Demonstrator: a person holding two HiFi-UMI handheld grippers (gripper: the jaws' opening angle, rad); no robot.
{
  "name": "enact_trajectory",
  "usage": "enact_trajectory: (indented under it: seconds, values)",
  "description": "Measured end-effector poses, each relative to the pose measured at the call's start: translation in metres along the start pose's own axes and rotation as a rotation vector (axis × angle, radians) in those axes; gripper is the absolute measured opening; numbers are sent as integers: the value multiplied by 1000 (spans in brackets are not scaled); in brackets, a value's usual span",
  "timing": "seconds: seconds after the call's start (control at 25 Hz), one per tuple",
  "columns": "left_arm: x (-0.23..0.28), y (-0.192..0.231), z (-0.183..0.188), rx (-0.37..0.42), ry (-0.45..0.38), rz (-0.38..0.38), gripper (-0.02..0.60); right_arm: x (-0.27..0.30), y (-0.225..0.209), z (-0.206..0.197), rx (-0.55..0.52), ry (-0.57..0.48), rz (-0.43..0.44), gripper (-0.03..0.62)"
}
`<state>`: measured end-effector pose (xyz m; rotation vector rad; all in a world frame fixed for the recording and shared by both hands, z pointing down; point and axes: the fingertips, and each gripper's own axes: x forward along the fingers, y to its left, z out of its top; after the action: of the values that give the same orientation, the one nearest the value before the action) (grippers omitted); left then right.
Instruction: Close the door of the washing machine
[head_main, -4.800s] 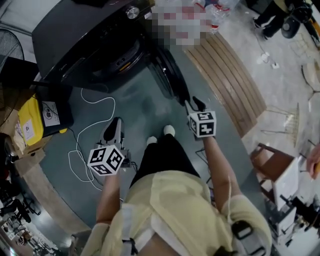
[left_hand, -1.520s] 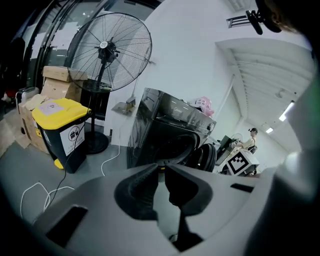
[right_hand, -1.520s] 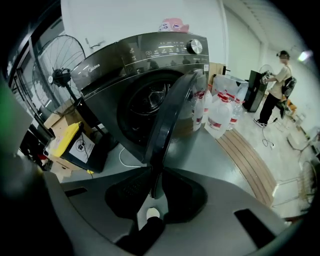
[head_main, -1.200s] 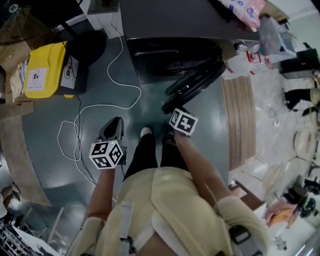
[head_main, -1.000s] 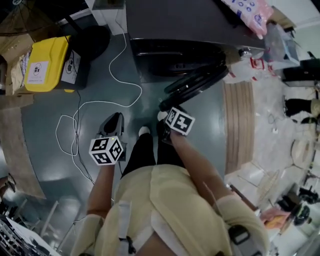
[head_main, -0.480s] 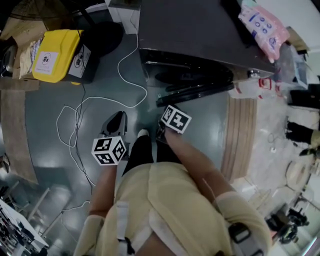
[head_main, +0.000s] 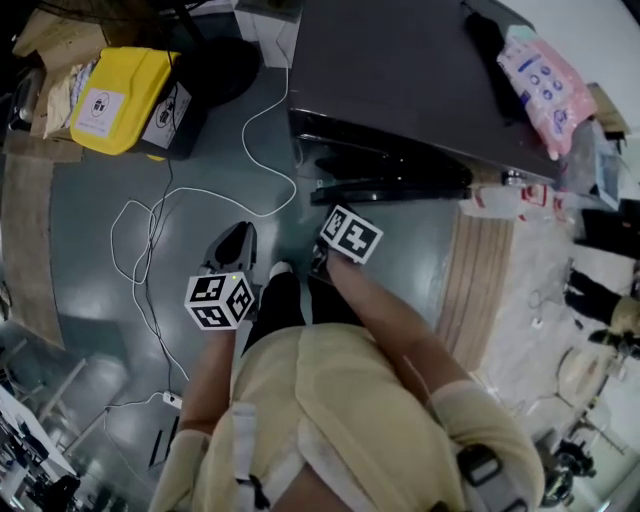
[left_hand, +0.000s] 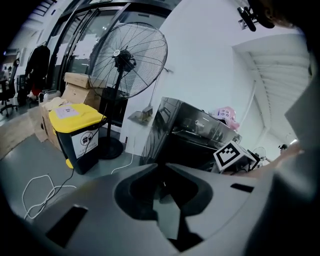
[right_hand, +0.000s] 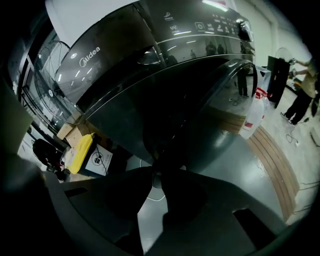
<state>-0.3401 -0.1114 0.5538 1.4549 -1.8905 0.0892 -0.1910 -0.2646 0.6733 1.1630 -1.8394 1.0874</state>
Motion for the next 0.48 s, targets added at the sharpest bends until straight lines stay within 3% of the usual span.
enact_trajectory:
  seconds: [0.48]
  values:
    - [5,2,5,-55,-10,67,43,20,13,33,-71,-9,44,57]
